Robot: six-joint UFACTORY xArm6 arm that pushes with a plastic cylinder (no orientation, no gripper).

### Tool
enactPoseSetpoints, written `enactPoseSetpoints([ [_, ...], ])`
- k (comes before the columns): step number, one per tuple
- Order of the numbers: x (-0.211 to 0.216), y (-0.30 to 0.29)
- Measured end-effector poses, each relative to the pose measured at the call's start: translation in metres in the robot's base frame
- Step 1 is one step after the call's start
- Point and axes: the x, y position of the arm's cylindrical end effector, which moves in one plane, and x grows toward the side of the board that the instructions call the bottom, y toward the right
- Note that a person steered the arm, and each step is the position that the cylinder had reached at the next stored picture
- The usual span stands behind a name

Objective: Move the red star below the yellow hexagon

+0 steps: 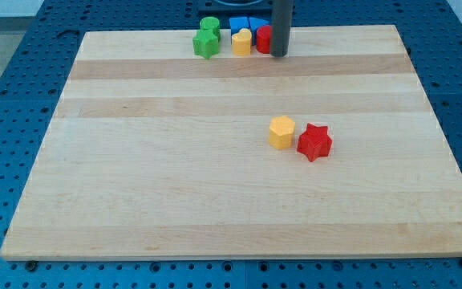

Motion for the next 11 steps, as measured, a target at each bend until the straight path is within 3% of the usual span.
enactPoseSetpoints([
  [1, 0.0, 0.002],
  [2, 0.016, 0.049],
  [3, 0.055, 0.116],
  [4, 0.126, 0.155],
  [5, 0.183, 0.13],
  [6, 0.198, 0.08],
  [7, 0.199, 0.049],
  [8, 0.207, 0.073],
  [9, 0.216, 0.049],
  [11, 0.179, -0.046],
])
